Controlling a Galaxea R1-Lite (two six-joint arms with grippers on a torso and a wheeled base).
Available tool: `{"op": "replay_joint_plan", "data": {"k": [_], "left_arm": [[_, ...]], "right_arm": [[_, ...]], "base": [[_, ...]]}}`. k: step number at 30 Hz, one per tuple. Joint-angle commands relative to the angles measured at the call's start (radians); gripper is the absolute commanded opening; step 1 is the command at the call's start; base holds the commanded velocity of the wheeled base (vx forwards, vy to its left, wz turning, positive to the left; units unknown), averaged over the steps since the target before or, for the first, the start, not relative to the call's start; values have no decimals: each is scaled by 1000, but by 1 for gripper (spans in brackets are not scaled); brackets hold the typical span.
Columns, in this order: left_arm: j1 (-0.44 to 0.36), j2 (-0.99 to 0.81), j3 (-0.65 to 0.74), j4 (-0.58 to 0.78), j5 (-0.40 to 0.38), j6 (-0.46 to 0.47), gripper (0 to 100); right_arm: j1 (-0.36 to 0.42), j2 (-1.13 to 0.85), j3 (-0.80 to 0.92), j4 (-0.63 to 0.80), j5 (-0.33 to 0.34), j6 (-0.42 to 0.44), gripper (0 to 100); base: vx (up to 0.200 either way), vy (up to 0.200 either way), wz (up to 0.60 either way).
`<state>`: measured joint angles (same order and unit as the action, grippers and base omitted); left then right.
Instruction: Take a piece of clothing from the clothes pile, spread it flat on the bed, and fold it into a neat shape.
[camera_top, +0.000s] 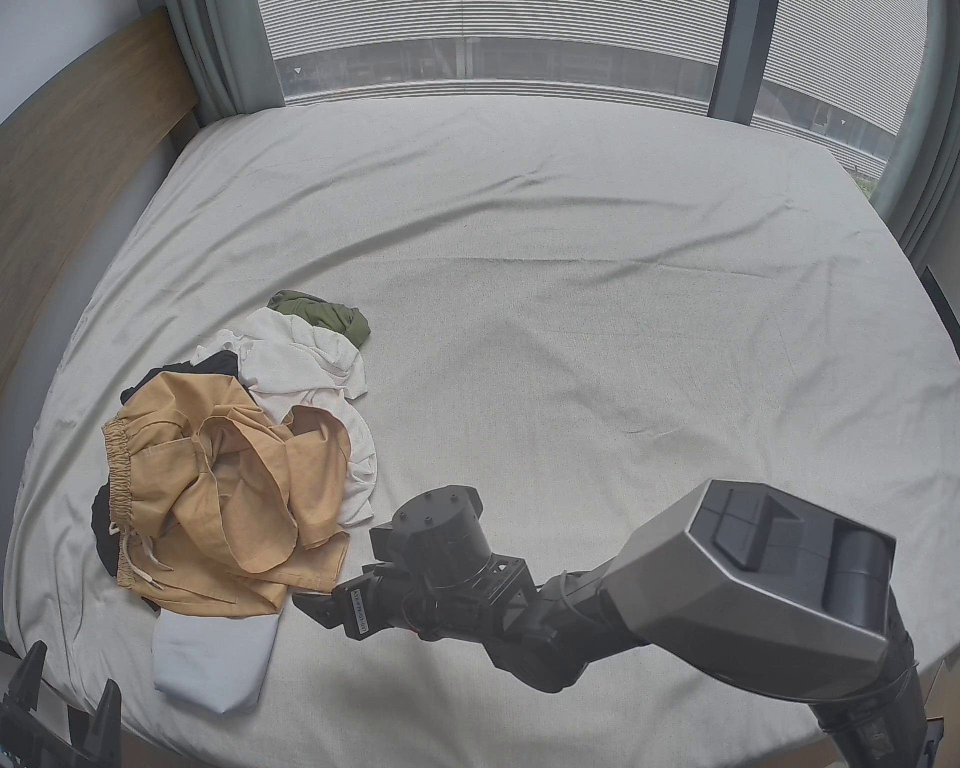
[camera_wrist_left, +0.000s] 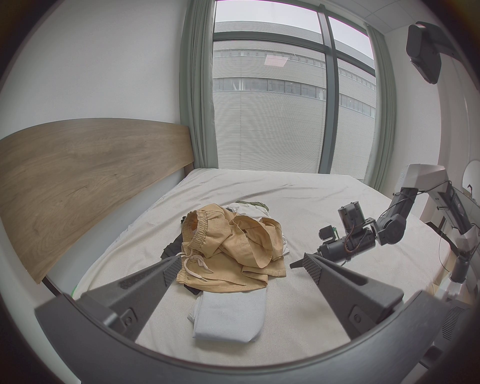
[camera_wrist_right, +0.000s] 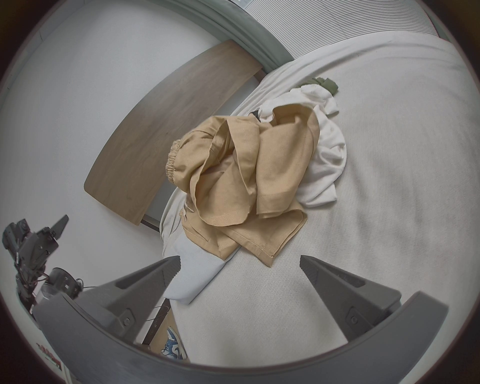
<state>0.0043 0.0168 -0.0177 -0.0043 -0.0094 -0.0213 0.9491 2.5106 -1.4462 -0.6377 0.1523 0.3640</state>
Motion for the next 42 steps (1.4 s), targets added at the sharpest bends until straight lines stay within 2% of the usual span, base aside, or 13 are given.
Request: {"op": "replay_joint_plan", "data": {"k": [1,13,23,24,42], "left_arm": [[0,-17,18,0,0,-2,100],[0,-15,18,0,0,-2,100],[0,-15,18,0,0,-2,100],[0,-15,18,0,0,-2,100],[0,-15,18,0,0,0,100]], "right_arm": [[10,80,-62,3,-10,13,100],[11,180,-261,85,-37,58,100],[17,234,-333,98,-59,58,100],[17,237,-338,98,-62,58,0],[17,218,-290,90,-102,67,0]], "base": [[0,0,0],[0,0,0],[0,0,0],[0,0,0],[0,0,0]]}}
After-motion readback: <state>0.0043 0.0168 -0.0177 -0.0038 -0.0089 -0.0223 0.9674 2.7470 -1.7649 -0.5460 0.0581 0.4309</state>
